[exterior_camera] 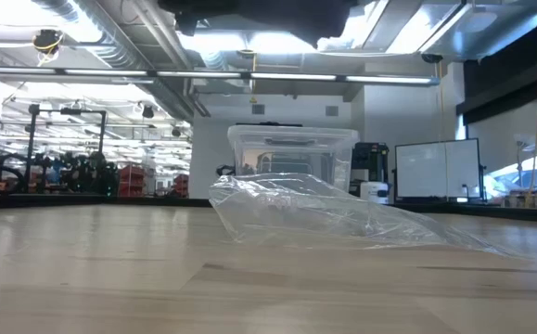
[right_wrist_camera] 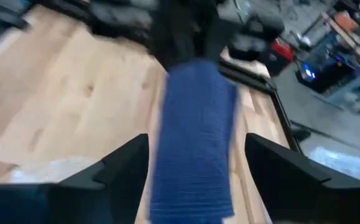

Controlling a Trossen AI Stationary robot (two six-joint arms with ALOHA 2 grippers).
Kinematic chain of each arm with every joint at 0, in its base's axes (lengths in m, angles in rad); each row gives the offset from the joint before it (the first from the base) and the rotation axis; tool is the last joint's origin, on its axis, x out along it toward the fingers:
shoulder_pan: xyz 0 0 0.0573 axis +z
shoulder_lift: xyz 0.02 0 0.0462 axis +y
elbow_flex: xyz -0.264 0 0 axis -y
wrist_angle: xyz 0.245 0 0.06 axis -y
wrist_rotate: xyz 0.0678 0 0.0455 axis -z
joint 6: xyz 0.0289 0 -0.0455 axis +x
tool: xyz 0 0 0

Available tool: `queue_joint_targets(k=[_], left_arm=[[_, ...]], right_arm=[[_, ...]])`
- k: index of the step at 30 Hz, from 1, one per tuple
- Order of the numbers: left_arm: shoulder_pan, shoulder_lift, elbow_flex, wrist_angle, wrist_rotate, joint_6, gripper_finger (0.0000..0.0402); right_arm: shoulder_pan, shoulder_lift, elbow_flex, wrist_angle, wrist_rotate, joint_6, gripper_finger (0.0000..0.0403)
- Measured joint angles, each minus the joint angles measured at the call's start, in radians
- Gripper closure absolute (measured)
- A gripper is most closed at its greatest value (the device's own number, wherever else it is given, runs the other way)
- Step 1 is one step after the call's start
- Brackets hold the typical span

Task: Roll bandage
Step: Roll the violet bandage

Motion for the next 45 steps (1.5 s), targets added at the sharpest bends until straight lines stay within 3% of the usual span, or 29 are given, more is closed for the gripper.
queue_joint_targets(k=[7,13,18,24,29,38,45], left_arm=[[0.001,0.035,0.0,0.073,0.002,-0.045,0.0396],[-0.013,0.064,-0.003,0.118,-0.011,-0.05,0.0396],[-0.027,0.062,-0.003,0.118,0.019,-0.02,0.0396],[-0.03,0.059,0.001,0.118,0.021,0.007,0.0396],[-0.033,0.061,0.001,0.116,0.036,0.014,0.0396],[-0.031,0.062,0.001,0.097,0.027,0.035,0.0396],[-0.034,0.062,0.001,0.069,0.022,0.094,0.0396]], right_arm=[[-0.004,0.078,0.002,0.163,-0.076,-0.081,0.0135],[-0.039,0.121,0.019,0.148,-0.002,-0.089,0.0135],[-0.04,0.122,0.02,0.142,-0.049,-0.087,0.0135],[-0.044,0.135,0.017,0.108,0.044,-0.068,0.0135],[-0.045,0.156,0.016,0.086,-0.111,-0.014,0.0135],[-0.044,0.149,0.038,0.038,-0.091,0.003,0.0135],[-0.043,0.148,0.05,0.031,-0.108,0.046,0.0187]])
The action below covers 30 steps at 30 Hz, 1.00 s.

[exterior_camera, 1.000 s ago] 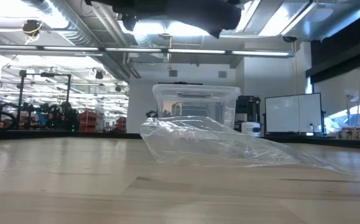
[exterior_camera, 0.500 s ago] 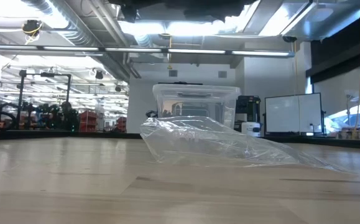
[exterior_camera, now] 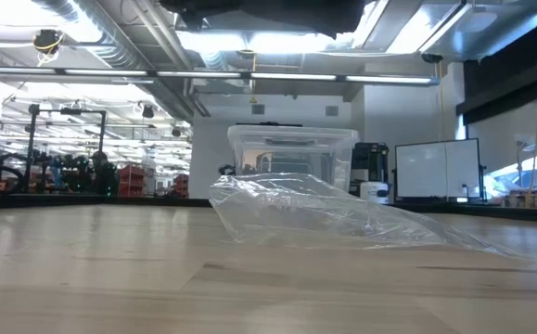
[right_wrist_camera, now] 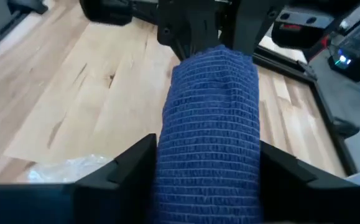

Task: Roll bandage
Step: Roll the violet bandage

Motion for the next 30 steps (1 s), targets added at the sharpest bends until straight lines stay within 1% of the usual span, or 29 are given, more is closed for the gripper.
queue_joint_targets(k=[3,6,9,14,17,20,24,26,27,30], left_arm=[[0.0,0.0,0.0,-0.002,-0.002,0.019,0.0396],[0.001,0.0,0.001,-0.014,-0.001,0.04,0.0396],[0.007,0.0,0.003,-0.064,-0.008,0.04,0.0397],[0.009,0.001,0.002,-0.1,-0.014,0.046,0.0396],[0.009,0.001,0.005,-0.099,-0.013,0.047,0.0396],[0.009,0.001,0.006,-0.103,-0.013,0.029,0.0394],[0.009,0.001,0.007,-0.11,-0.003,0.019,0.0387],[0.009,0.001,0.007,-0.111,0.003,-0.001,0.0382],[0.009,0.001,0.007,-0.111,0.003,-0.007,0.0379],[0.006,-0.007,0.009,-0.115,0.004,-0.031,0.0369]], right_arm=[[0.0,0.0,0.001,-0.011,-0.004,0.038,0.0206],[-0.004,0.0,0.002,-0.025,-0.004,0.086,0.0208],[-0.01,0.0,0.002,-0.042,-0.02,0.125,0.0197],[-0.023,0.017,0.002,-0.085,-0.021,0.14,0.0172],[-0.032,0.031,0.003,-0.089,-0.024,0.135,0.0174],[-0.032,0.03,0.003,-0.088,-0.029,0.128,0.0204],[-0.032,0.03,0.003,-0.087,-0.03,0.055,0.0273],[-0.032,0.03,0.002,-0.089,-0.029,0.047,0.0307],[-0.032,0.03,0.002,-0.093,-0.029,0.045,0.0312],[-0.019,0.009,0.002,-0.135,-0.019,0.037,0.0312]])
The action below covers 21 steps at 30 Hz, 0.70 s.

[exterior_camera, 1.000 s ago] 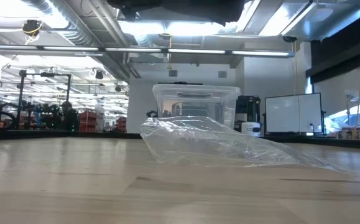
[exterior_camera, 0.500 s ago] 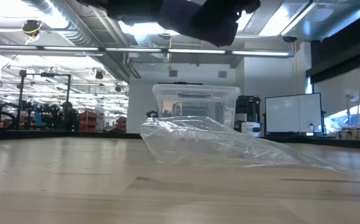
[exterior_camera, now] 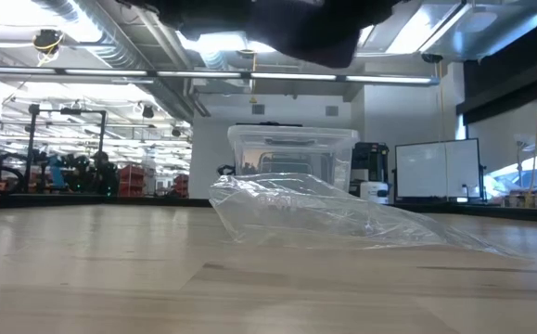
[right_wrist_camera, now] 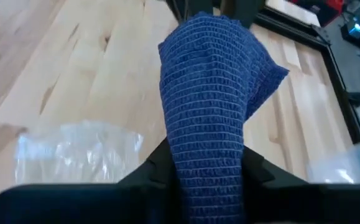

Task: Roll bandage
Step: Roll the violet bandage

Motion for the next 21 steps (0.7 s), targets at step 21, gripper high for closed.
queue_joint_targets(k=[21], left_arm=[[0.09,0.311,0.154,-0.236,0.241,-0.573,0.0281]], right_arm=[[0.118,-0.158,-0.497,-0.355,0.055,0.799,0.0252]])
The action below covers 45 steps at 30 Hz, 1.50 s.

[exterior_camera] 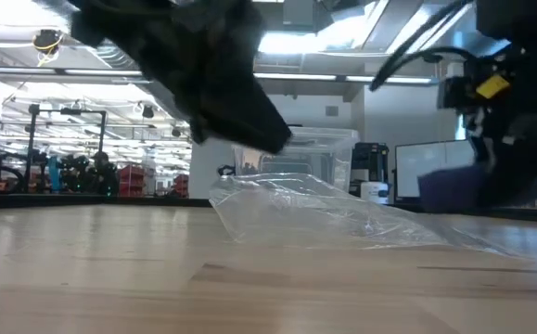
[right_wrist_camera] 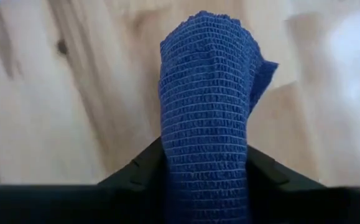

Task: Roll bandage
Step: Roll the violet bandage, then open the transparent zip bag

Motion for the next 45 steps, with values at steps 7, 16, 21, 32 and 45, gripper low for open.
queue_joint_targets(k=[7,16,21,32,45], left_arm=[[0.036,0.094,0.092,-0.04,0.073,0.033,0.0281],[0.042,0.086,0.1,-0.054,0.077,0.04,0.0281],[0.051,0.085,0.1,-0.081,0.076,0.04,0.0281],[0.055,0.094,0.099,-0.103,0.075,0.035,0.0281],[0.036,0.185,0.098,-0.127,0.074,0.009,0.0281]], right_arm=[[-0.003,-0.002,-0.03,-0.039,-0.058,0.134,0.0203],[-0.006,-0.003,0.133,-0.356,-0.155,0.132,0.0127],[0.022,-0.004,0.241,-0.291,-0.154,0.049,0.0115],[0.046,0.075,0.041,0.483,-0.002,0.001,0.0114],[0.039,0.321,-0.021,0.846,0.007,0.042,0.0129]])
